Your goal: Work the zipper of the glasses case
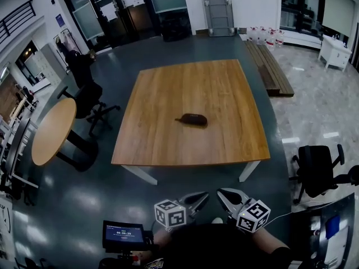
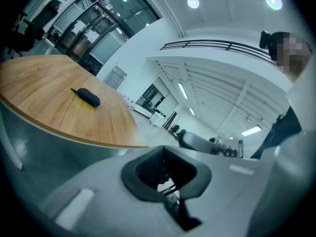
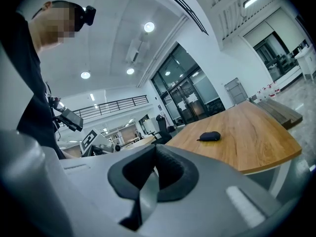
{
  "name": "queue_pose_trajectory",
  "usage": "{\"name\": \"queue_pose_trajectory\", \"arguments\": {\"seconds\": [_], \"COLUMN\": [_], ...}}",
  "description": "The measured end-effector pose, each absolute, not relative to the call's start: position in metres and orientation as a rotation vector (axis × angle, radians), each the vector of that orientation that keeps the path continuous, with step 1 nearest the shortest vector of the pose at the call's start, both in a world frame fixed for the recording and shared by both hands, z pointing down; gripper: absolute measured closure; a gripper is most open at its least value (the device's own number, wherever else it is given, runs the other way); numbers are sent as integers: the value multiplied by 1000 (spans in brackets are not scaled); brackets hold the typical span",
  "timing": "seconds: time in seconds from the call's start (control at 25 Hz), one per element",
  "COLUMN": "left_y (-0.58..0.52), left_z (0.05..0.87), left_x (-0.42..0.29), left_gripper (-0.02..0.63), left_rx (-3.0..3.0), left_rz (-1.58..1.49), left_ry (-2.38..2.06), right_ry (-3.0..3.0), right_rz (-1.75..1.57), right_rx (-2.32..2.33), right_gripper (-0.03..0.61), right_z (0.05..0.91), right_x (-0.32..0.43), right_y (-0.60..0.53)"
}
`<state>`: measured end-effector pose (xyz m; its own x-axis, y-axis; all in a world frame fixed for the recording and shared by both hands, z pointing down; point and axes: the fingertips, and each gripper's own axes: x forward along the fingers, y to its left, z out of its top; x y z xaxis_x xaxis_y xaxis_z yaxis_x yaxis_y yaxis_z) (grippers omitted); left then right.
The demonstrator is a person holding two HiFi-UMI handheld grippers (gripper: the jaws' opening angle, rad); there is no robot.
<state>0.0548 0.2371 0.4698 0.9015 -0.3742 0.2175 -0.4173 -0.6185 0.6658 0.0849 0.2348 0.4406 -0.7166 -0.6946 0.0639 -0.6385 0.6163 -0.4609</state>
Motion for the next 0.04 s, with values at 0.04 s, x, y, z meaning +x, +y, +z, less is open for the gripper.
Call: {"name": "queue_pose_trajectory", "arguments": {"seconds": [0.04], "left_y": [238], "left_z": [469], "left_x": [53], "left_gripper": [617], "left_rx": [2298], "left_rz": [71], "left_ry": [-563], "right_ry": [2715], "right_rz": [-701], "right_rx": [-1124], "right_gripper": [574], "right_z": [440], "right_x": [84], "right_y": [235]}}
